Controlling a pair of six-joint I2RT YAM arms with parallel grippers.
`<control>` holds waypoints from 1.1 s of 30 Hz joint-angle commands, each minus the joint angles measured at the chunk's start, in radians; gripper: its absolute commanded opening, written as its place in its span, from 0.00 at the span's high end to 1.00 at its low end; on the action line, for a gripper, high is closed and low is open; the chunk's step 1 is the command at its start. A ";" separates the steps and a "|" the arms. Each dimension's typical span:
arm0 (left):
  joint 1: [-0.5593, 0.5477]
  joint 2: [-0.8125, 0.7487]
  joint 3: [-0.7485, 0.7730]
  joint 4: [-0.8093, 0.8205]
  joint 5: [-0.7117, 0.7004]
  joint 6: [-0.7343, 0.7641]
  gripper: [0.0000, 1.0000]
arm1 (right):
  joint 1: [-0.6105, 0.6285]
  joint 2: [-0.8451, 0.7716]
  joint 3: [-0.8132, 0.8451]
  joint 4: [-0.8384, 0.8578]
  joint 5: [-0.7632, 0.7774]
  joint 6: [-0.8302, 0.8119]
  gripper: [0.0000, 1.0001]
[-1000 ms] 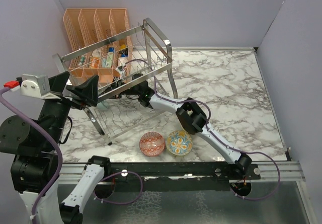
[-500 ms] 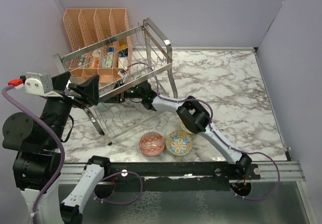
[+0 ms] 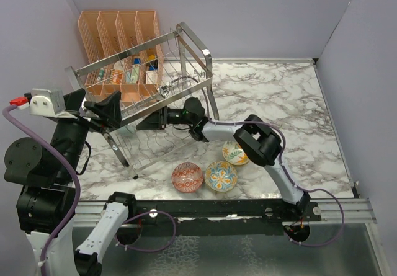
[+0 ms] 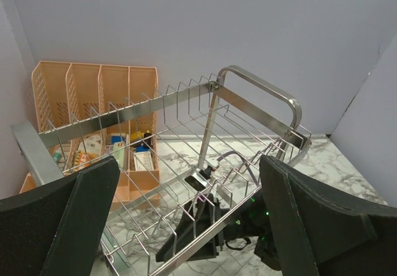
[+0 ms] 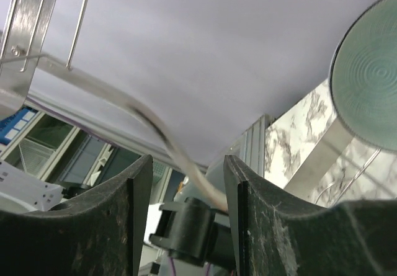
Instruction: Load the bowls into the dish rack
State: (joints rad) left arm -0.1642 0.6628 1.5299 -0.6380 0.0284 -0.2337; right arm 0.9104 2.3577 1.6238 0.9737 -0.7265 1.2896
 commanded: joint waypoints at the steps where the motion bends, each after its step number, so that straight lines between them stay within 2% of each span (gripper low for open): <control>1: -0.003 -0.001 0.006 -0.007 -0.029 -0.021 0.01 | 0.022 -0.144 -0.169 0.061 -0.028 -0.026 0.50; 4: -0.003 -0.006 0.001 -0.007 -0.024 -0.028 0.01 | 0.034 -0.228 -0.297 0.070 -0.036 -0.046 0.50; 13: -0.003 -0.012 -0.005 -0.014 -0.018 -0.039 0.01 | 0.129 -0.428 -0.567 -0.082 -0.028 -0.172 0.51; 19: -0.003 -0.019 -0.013 -0.025 -0.018 -0.044 0.01 | 0.200 -0.557 -0.710 -0.285 0.084 -0.326 0.51; 25: -0.003 -0.027 -0.019 -0.029 -0.015 -0.050 0.01 | 0.279 -0.679 -0.716 -0.670 0.351 -0.534 0.51; 33: -0.003 -0.039 -0.050 -0.035 -0.025 -0.043 0.01 | 0.439 -0.707 -0.621 -1.022 0.795 -0.704 0.50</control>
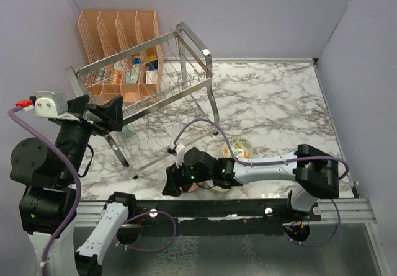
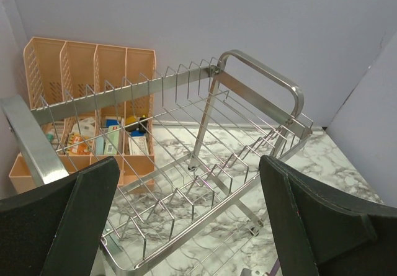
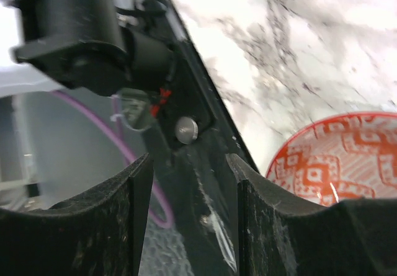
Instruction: Load the bowls into the dish rack
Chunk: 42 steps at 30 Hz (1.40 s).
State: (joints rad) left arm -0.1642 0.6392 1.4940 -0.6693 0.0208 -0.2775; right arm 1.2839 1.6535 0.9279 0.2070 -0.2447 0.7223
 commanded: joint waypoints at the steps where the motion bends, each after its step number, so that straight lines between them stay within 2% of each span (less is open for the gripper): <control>1: -0.003 -0.015 -0.016 -0.005 -0.017 0.001 0.01 | 0.080 0.008 0.096 -0.296 0.358 -0.147 0.50; 7: -0.003 -0.020 -0.017 -0.010 -0.022 0.009 0.01 | 0.137 0.080 0.187 -0.452 0.538 -0.192 0.48; 18: -0.003 -0.030 -0.041 -0.013 -0.028 0.016 0.01 | 0.159 0.158 0.225 -0.535 0.643 -0.232 0.48; 25: -0.003 -0.030 -0.052 -0.009 -0.028 0.016 0.01 | 0.176 0.174 0.228 -0.536 0.645 -0.247 0.68; 28: -0.003 -0.031 -0.054 -0.010 -0.030 0.016 0.01 | 0.185 0.186 0.235 -0.548 0.653 -0.246 0.86; 31: -0.003 -0.031 -0.054 -0.011 -0.031 0.017 0.01 | 0.195 0.188 0.247 -0.566 0.656 -0.246 0.98; 35: -0.003 -0.030 -0.051 -0.009 -0.032 0.017 0.01 | 0.212 0.163 0.261 -0.584 0.653 -0.248 0.99; 42: -0.003 -0.032 -0.046 -0.006 -0.033 0.014 0.01 | 0.220 0.046 0.272 -0.581 0.539 -0.253 0.99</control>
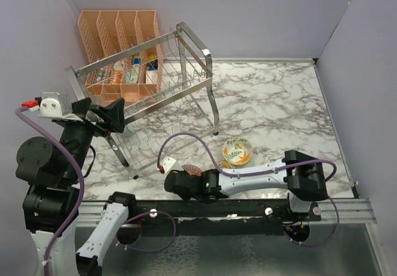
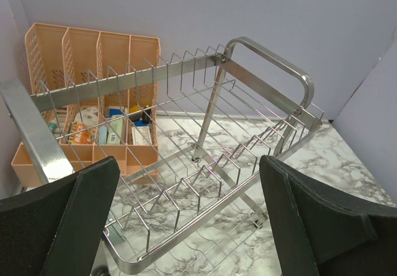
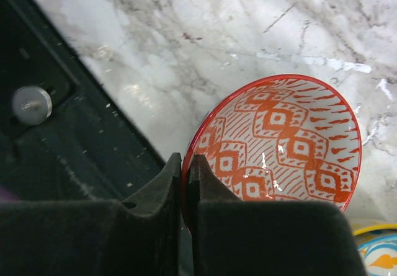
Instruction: Load the bowls into the dish rack
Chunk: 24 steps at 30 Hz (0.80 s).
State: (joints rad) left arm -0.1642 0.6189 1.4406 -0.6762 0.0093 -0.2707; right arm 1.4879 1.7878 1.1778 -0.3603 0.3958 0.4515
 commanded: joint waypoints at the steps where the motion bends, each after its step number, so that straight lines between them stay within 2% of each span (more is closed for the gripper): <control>1: -0.003 -0.011 0.010 0.002 -0.020 0.007 0.01 | 0.016 -0.105 0.021 -0.011 -0.123 0.015 0.99; 8: -0.003 -0.002 0.033 0.003 -0.012 0.004 0.01 | 0.015 -0.197 -0.010 0.090 -0.353 -0.004 0.99; 15: -0.003 0.010 0.055 0.000 -0.011 0.004 0.01 | 0.004 -0.181 0.006 0.152 -0.537 -0.017 0.99; 20: -0.003 0.016 0.073 -0.005 -0.012 0.009 0.01 | -0.058 -0.193 -0.001 0.247 -0.704 0.006 0.99; 24: -0.003 0.018 0.087 -0.006 -0.017 0.017 0.01 | -0.139 -0.177 -0.020 0.337 -0.897 0.056 0.99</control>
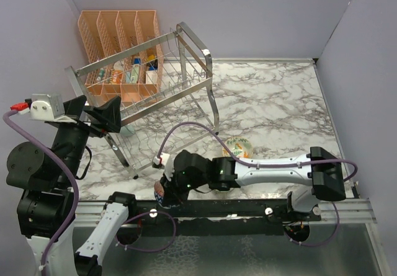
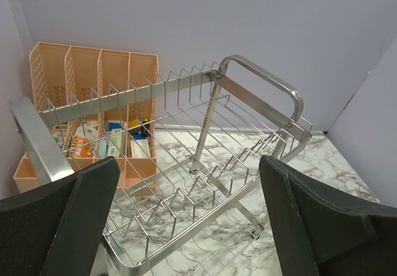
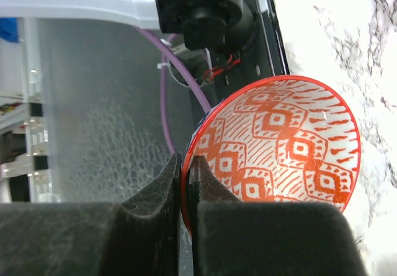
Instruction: Load the bowls into the dish rack
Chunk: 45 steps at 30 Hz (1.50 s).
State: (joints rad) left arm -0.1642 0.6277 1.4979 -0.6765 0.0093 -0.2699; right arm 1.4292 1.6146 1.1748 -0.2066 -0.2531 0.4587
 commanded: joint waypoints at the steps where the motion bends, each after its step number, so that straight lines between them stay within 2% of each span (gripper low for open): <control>1: -0.003 0.010 0.030 -0.005 -0.014 0.016 0.01 | -0.099 0.003 -0.031 0.220 -0.296 0.068 0.99; 8: -0.003 0.013 0.036 0.001 -0.013 0.018 0.01 | -0.201 0.082 -0.046 0.383 -0.506 0.158 0.99; 17: -0.003 0.027 0.058 0.002 -0.009 0.020 0.01 | -0.332 0.204 0.056 0.530 -0.688 0.276 0.99; 21: -0.003 0.028 0.069 -0.002 -0.010 0.024 0.01 | -0.358 0.248 0.118 0.523 -0.687 0.308 0.99; 34: -0.003 0.036 0.096 -0.001 0.002 0.019 0.01 | -0.446 0.422 0.260 0.776 -0.696 0.543 0.99; 40: -0.005 0.039 0.102 -0.002 0.007 0.016 0.01 | -0.473 0.537 0.345 0.973 -0.677 0.652 0.99; 45: -0.012 0.049 0.112 -0.002 0.008 0.020 0.01 | -0.498 0.587 0.418 1.000 -0.648 0.653 0.99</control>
State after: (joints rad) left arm -0.1661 0.6563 1.5822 -0.6758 0.0101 -0.2554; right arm 0.9527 2.1757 1.5063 0.6487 -0.9241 1.0721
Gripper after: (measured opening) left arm 0.992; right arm 0.049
